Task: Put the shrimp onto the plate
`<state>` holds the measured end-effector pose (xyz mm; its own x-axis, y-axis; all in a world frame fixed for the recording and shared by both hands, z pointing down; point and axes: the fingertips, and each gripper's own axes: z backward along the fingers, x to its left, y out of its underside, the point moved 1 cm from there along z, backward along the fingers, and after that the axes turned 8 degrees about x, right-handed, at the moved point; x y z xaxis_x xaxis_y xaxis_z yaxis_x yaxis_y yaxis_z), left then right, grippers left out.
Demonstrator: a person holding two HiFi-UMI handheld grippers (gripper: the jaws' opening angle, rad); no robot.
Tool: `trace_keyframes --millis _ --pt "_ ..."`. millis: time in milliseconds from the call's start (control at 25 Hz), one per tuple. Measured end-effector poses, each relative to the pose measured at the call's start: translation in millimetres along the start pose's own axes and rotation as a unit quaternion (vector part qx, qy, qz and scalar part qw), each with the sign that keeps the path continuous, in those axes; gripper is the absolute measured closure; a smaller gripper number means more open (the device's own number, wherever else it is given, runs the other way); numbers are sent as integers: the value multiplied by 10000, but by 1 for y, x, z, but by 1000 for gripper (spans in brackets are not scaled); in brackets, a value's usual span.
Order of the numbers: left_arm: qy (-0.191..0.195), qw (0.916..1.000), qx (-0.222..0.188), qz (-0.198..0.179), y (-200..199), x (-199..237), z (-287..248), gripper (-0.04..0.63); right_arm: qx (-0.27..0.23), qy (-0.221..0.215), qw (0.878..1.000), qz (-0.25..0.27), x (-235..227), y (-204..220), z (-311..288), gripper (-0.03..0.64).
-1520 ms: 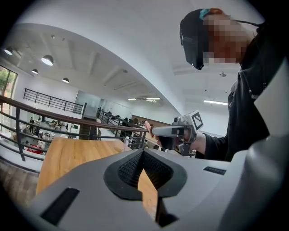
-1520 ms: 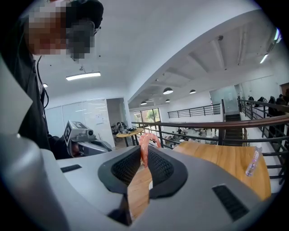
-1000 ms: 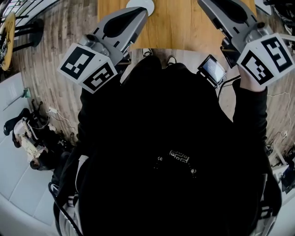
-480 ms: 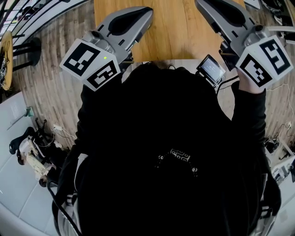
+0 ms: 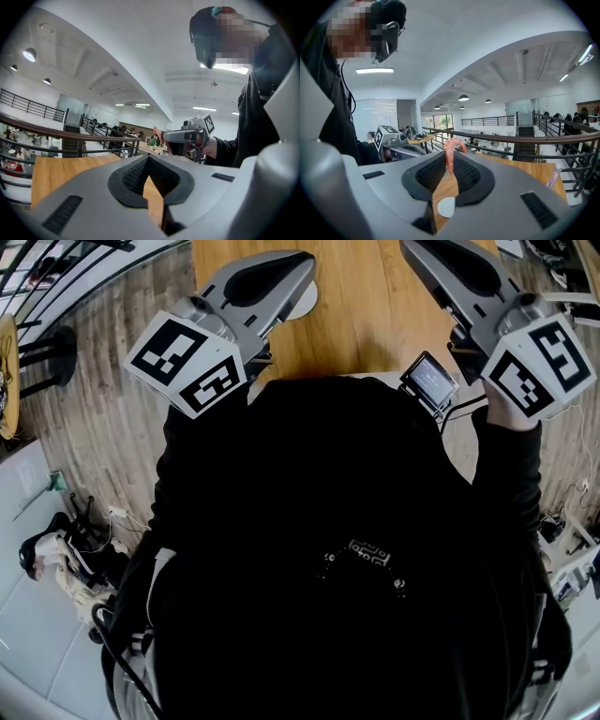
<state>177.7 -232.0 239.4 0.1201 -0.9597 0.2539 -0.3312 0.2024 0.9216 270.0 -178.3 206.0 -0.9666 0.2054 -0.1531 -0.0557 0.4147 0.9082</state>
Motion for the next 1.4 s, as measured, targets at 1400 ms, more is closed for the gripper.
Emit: trace_keyframes --millis 1400 --pt "-176 9925 18 1206 62 -21 44 589 1309 -256 9907 269 33 33 -30 557"
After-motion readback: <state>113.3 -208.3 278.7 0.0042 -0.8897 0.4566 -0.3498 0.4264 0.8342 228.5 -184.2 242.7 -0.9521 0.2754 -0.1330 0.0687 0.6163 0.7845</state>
